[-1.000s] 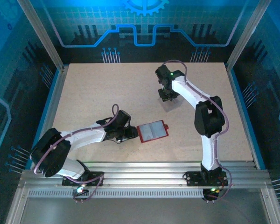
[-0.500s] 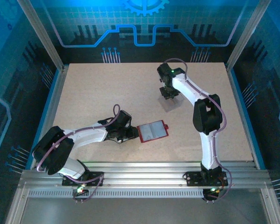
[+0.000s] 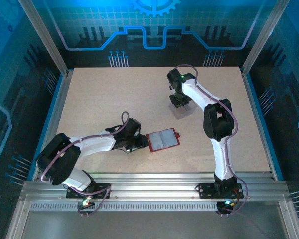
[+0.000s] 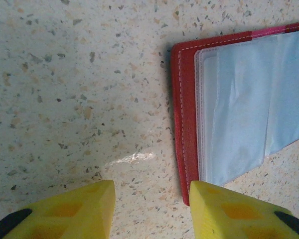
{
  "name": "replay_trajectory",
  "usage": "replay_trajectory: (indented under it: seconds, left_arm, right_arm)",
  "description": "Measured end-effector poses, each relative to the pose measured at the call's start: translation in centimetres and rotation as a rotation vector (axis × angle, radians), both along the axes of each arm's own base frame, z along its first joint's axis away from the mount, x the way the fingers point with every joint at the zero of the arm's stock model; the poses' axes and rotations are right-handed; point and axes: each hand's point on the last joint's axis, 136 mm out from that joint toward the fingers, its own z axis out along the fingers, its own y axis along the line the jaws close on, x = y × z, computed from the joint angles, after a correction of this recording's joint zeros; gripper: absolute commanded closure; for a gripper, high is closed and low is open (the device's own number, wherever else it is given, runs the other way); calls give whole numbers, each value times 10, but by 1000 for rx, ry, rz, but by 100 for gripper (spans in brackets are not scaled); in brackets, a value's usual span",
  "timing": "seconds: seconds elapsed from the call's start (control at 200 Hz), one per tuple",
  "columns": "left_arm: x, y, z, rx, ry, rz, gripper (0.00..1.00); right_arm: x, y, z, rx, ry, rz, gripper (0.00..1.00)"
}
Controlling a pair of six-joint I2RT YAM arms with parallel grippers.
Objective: Put the credit cards into the card holder
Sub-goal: Pick up the credit card from the storage box.
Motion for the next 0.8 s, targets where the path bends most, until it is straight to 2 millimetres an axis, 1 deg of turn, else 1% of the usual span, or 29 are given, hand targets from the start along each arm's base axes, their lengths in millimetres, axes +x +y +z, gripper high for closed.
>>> replay_trajectory:
  seconds: [0.285,0.415,0.635,0.8]
  left_arm:
    - [0,-1,-1,-2,0,1,56]
    - [0,0,-2,1,4,2,56]
    - [0,0,-2,1,4,2,56]
    - [0,-1,-2,1,4,1,56]
  right_arm:
    - [4,-1,5,4,-11,-5,81]
    - [6,-1,6,5,-12,-7,81]
    - [7,-4,1,0,0,-13,81]
    - [7,-4,-4,-4,9,-13,85]
